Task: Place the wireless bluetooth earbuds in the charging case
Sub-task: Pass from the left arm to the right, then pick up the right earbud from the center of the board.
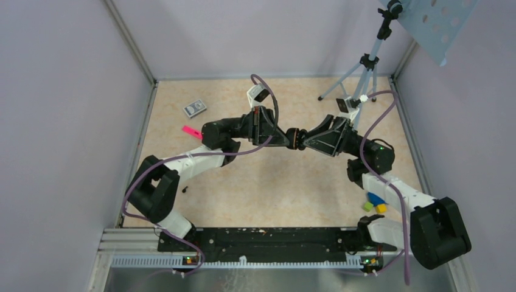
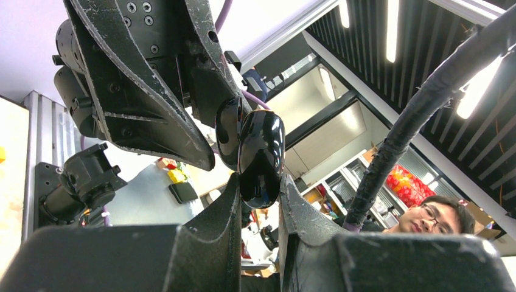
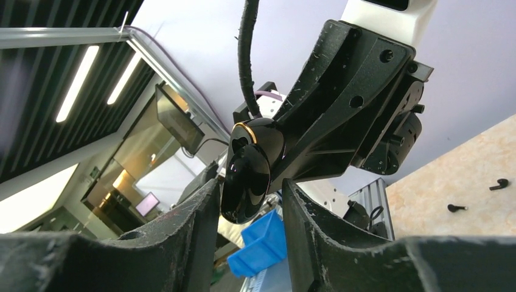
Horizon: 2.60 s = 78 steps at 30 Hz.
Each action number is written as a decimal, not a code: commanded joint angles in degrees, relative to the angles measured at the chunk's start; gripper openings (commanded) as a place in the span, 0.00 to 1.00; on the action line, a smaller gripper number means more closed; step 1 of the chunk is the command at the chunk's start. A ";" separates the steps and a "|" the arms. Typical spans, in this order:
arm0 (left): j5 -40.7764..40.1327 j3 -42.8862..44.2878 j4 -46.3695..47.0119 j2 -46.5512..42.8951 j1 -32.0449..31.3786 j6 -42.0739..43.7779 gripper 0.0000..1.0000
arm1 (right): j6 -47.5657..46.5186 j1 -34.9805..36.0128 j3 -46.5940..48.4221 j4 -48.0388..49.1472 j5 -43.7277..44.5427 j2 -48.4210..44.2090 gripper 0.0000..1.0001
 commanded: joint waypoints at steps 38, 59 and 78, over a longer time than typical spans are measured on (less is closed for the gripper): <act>3.21 1.10 -36.28 -10.70 1.22 33.35 0.69 | 1.67 0.57 -4.78 12.56 2.80 2.32 0.00; -16.58 -0.15 -103.74 -21.71 14.87 71.55 0.99 | -33.28 -2.90 -5.07 -58.06 10.17 -8.20 0.00; -65.62 2.94 -141.57 -19.77 31.12 76.86 0.99 | -47.82 0.50 -2.92 -78.12 17.21 -6.41 0.00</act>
